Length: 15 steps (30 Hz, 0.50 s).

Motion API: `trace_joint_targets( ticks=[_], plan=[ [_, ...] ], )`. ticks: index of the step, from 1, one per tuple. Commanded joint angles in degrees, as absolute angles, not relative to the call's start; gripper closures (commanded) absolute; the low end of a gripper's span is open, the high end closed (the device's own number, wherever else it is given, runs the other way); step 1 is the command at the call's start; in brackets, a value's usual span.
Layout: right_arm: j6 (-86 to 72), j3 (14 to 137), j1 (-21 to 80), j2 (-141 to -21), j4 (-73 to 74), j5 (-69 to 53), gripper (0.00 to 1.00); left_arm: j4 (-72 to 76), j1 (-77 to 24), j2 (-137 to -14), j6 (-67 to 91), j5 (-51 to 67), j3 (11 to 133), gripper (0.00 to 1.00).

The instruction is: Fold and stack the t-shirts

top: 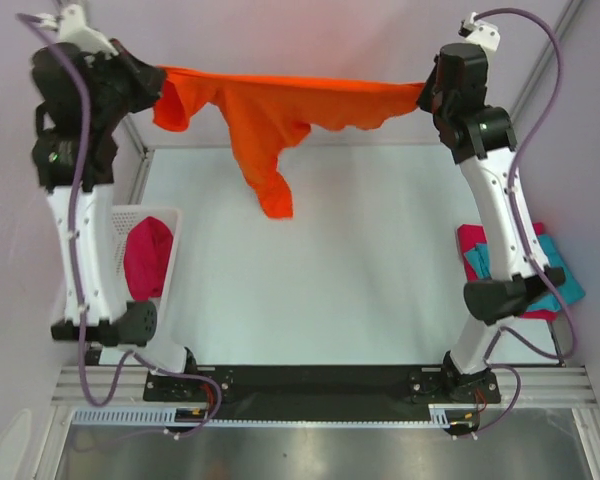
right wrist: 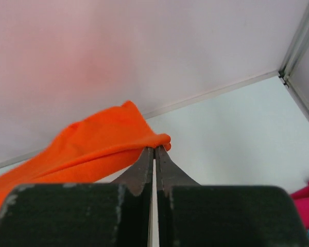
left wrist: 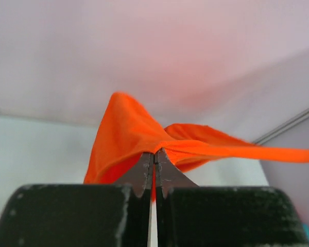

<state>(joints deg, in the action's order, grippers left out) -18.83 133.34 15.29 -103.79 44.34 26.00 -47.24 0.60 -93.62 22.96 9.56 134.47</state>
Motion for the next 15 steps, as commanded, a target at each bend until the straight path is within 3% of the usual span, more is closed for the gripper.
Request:
trace_joint_targets(
  ticks=[1,5,15],
  plan=[
    [-13.88,124.3,16.26,-93.18,42.19,40.87,1.0,-40.53,3.95,-81.23,19.25,0.53,129.83,1.0],
    [-14.94,114.71,16.35,-87.81,42.45,41.04,1.0,-42.95,4.04,-79.97,17.58,0.09,126.38,1.0],
    [-13.71,115.66,16.88,-83.76,44.12,43.68,1.0,-46.76,4.04,-80.59,17.93,0.09,129.02,1.0]
  ],
)
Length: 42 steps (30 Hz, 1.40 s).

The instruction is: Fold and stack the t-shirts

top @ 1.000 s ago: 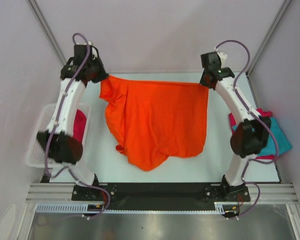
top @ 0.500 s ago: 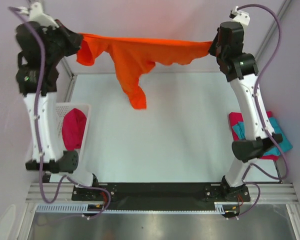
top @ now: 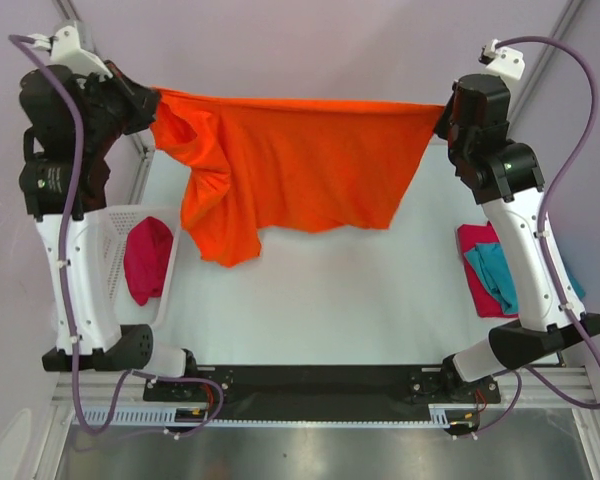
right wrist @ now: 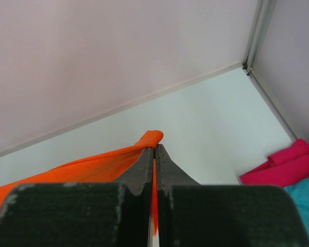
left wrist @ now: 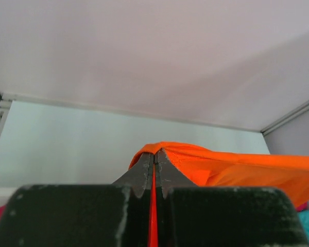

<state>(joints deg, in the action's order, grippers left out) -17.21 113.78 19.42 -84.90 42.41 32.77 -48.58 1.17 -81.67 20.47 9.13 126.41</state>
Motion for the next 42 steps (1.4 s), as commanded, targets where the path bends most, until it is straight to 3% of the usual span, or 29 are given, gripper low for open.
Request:
trace_joint_targets(
  ticks=[1,10,14,17,19,24,31,35,42],
  plan=[
    [-13.62,116.62,16.53,-84.19,44.21,43.59,1.0,-47.11,3.96,-80.94,18.02,0.17,129.2,1.0],
    [-16.35,125.5,10.73,-97.98,46.76,35.51,1.0,-46.58,4.04,-91.65,18.19,3.51,132.96,1.0],
    [-16.7,137.85,5.91,-110.1,47.98,33.32,1.0,-49.75,4.83,-108.52,20.03,5.97,147.19,1.0],
    [-18.98,150.94,2.47,-120.39,53.6,29.38,1.0,-48.25,7.11,-112.67,22.23,6.25,146.52,1.0],
    [-19.51,152.84,0.88,-122.87,53.71,29.09,1.0,-46.07,8.08,-112.24,22.85,5.97,145.29,1.0],
    [-18.9,146.36,0.44,-117.7,48.0,31.28,1.0,-44.39,9.76,-109.26,24.52,7.21,145.9,1.0],
    [-14.95,133.25,2.19,-102.23,39.38,37.69,1.0,-39.65,9.76,-94.68,21.27,4.57,143.26,1.0],
    [-13.54,136.4,3.25,-98.01,42.44,39.55,1.0,-40.6,9.93,-89.31,22.32,5.62,144.15,1.0],
    [-11.61,124.64,10.18,-83.0,41.41,44.46,1.0,-41.31,9.93,-75.86,22.94,9.49,133.15,1.0]
  ],
)
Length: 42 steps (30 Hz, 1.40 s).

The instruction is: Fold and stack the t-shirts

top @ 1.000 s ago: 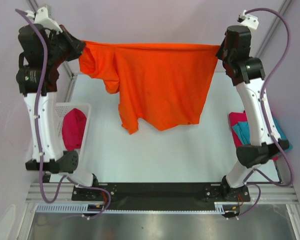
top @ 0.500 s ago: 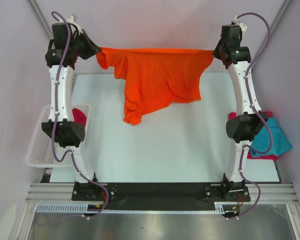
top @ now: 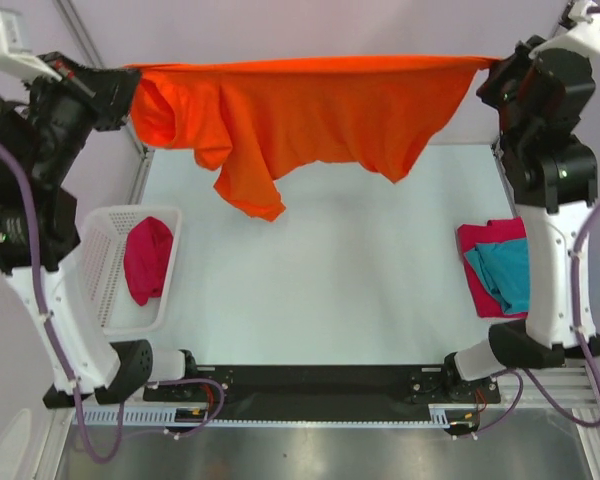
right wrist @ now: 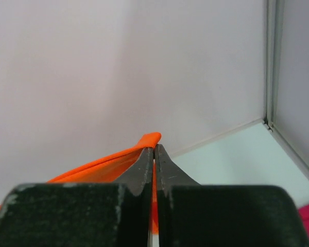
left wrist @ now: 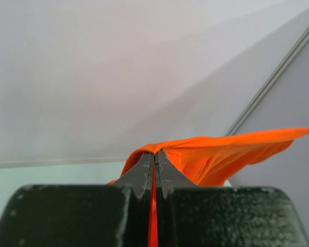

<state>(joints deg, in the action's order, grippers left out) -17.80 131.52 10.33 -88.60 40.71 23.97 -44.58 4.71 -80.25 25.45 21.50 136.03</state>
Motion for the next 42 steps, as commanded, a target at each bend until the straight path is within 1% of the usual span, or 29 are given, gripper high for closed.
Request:
trace_joint_targets(
  ticks=[1,4,8,11,15,18,22,23,24,26,27,29,33,36,37,39,40,41,42],
  plan=[
    [-10.91,123.24,11.41,-81.58,40.44,47.08,1.0,-42.79,9.93,-75.59,22.5,8.97,134.02,1.0],
    [-9.32,124.01,13.45,-80.42,40.6,49.13,1.0,-44.29,9.93,-75.67,22.15,8.79,137.81,1.0],
    [-8.96,127.78,13.01,-83.23,44.02,48.96,1.0,-45.09,9.93,-76.2,22.59,8.53,136.5,1.0],
    [-10.01,128.06,12.05,-84.63,44.12,47.47,1.0,-45.62,9.93,-77.25,22.59,6.95,135.0,1.0],
    [-12.21,129.19,8.44,-89.9,45.43,41.76,1.0,-46.66,10.11,-83.04,22.59,7.03,134.73,1.0],
    [-13.79,132.53,6.51,-96.49,47.02,38.77,1.0,-48.6,10.46,-90.07,23.2,7.91,138.5,1.0],
    [-14.76,140.07,4.84,-105.1,48.42,37.01,1.0,-47.64,12.82,-97.81,25.74,10.1,145.43,1.0],
    [-15.03,145.06,4.4,-106.86,48.95,36.65,1.0,-47.46,13.35,-100.61,26.62,10.8,146.85,1.0],
    [-14.94,148.24,4.31,-110.53,49.48,36.56,1.0,-46.68,13.97,-101.59,28.2,11.51,148.0,1.0],
    [-14.42,154.13,4.22,-112.93,50.19,36.74,1.0,-45.1,15.29,-102.22,29.26,13.36,148.89,1.0],
    [-13.98,154.59,4.31,-113.29,50.19,37.43,1.0,-43.87,15.47,-101.96,29.62,13.62,148.63,1.0],
    [-13.8,152.86,4.31,-111.63,48.61,38.32,1.0,-43.07,15.91,-100.29,29.27,13.45,148.1,1.0],
    [-13.36,142.76,5.18,-104.16,45.0,40.95,1.0,-42.02,16.17,-95.46,27.86,12.75,146.69,1.0],
    [-13.62,139.41,6.5,-98.98,45.09,42.71,1.0,-41.92,16.17,-90.28,27.07,13.27,141.79,1.0],
    [-13.8,136.18,6.85,-96.18,45.52,43.32,1.0,-41.75,16.17,-88.61,26.81,13.53,136.63,1.0],
    [-14.59,130.46,7.12,-92.48,45.27,43.68,1.0,-40.87,16.17,-83.25,25.67,14.15,130.02,1.0],
    [-15.89,124.08,7.03,-90.81,45.44,43.16,1.0,-40.26,16.26,-81.41,25.4,14.5,122.42,1.0],
    [-16.87,121.23,7.03,-87.66,46.05,41.24,1.0,-39.91,16.26,-78.25,24.88,14.94,118.95,1.0],
    [-17.83,118.68,7.03,-86.41,47.01,40.26,1.0,-39.82,16.17,-76.66,24.09,15.29,112.22,1.0]
  ],
)
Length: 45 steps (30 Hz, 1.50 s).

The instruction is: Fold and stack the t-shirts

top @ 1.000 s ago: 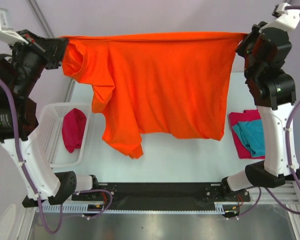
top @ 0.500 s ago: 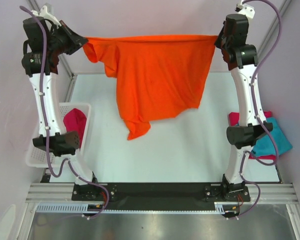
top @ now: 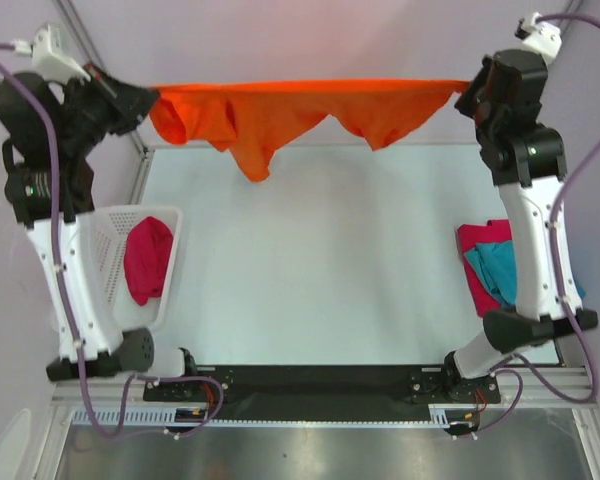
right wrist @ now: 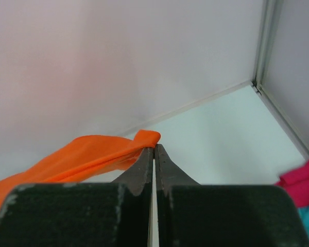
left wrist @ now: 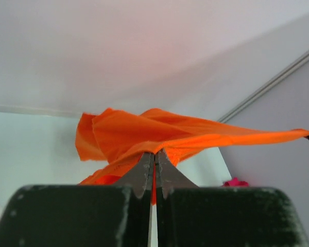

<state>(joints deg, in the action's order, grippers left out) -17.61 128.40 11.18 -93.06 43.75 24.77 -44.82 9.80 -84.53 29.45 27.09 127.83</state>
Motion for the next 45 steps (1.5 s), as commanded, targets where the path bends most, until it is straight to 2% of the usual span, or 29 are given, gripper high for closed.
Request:
trace_joint_targets(
  ticks=[1,6,8,18,25,34,41,45],
  plan=[
    [-18.71,112.3,7.29,-84.92,49.02,39.21,1.0,-39.81,16.17,-75.07,23.65,16.08,108.84,1.0],
    [-22.41,92.05,9.31,-73.77,49.75,33.4,1.0,-37.09,16.0,-61.89,24.17,19.6,86.89,1.0],
    [-22.5,88.26,9.93,-71.81,50.18,33.92,1.0,-37.7,16.0,-59.78,23.82,19.34,84.73,1.0],
    [-21.97,98.61,10.54,-74.27,54.66,34.72,1.0,-39.99,16.0,-63.46,24.61,20.3,91.85,1.0],
    [-23.47,93.43,11.69,-71.99,56.69,32.35,1.0,-39.11,16.0,-59.67,26.02,21.97,83.76,1.0],
    [-23.38,94.74,10.19,-75.06,54.41,30.94,1.0,-40.34,16.08,-66.09,26.02,20.83,91.67,0.99],
    [-23.03,93.78,10.37,-75.94,53.0,31.11,1.0,-40.08,16.0,-65.48,25.49,20.48,88.51,1.0],
    [-21.98,93.52,8.01,-78.04,50.2,29.88,1.0,-38.85,16.0,-69.59,25.58,20.48,89.38,1.0]
  ],
)
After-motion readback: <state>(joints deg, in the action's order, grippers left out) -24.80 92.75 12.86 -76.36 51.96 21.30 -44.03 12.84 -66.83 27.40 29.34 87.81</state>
